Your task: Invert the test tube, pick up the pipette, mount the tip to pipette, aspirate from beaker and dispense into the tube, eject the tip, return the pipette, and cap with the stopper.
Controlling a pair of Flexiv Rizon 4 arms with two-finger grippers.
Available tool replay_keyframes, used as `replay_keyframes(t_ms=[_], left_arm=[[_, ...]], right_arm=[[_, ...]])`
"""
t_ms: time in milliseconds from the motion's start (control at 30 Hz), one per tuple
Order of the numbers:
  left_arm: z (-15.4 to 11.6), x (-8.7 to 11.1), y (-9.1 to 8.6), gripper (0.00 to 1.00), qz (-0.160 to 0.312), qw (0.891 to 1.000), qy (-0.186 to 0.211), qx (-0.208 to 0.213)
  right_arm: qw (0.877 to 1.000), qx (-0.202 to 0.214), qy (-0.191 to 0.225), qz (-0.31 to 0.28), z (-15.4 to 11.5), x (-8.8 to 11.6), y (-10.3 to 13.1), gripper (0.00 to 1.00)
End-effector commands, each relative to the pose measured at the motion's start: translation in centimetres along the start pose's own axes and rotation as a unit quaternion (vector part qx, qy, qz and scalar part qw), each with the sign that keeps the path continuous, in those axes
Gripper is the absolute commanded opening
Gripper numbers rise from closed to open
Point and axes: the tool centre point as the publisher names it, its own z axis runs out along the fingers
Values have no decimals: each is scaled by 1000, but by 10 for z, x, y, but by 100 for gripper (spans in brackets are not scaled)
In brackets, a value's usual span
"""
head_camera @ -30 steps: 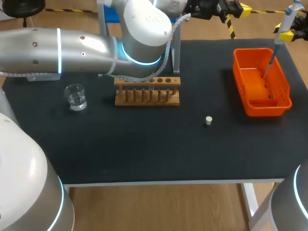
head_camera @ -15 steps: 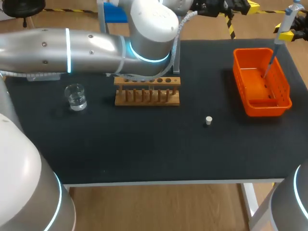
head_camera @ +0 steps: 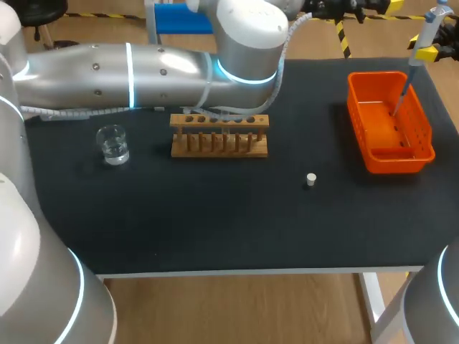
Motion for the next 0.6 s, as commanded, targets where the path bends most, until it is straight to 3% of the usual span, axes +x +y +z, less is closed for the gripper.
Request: replay_keyframes(t_ms=[33,600], left_arm=[[17,-5,1,0,2,999,-2,38],[48,-3,0,0,8,998,9,64]], right_arm=[[1000,1,4,0,-3,-3,0,0],[1000,1,4,0,-3,-3,0,0]])
